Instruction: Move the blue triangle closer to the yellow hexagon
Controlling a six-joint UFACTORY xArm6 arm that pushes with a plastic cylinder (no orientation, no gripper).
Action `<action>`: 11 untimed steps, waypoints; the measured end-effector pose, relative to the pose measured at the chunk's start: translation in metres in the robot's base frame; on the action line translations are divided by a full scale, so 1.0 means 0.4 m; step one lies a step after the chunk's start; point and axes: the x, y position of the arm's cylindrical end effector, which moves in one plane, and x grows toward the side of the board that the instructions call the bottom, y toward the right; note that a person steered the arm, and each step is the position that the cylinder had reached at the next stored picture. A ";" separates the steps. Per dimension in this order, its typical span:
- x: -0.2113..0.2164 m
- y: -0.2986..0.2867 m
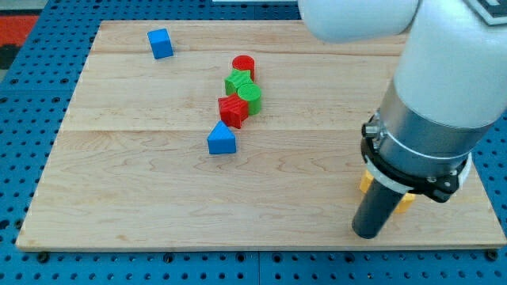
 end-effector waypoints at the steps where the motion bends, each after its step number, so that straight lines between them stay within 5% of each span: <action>1: -0.036 -0.064; 5: -0.145 -0.646; 6: -0.250 -0.773; 7: -0.314 -0.706; 9: -0.310 -0.306; 11: -0.410 -0.333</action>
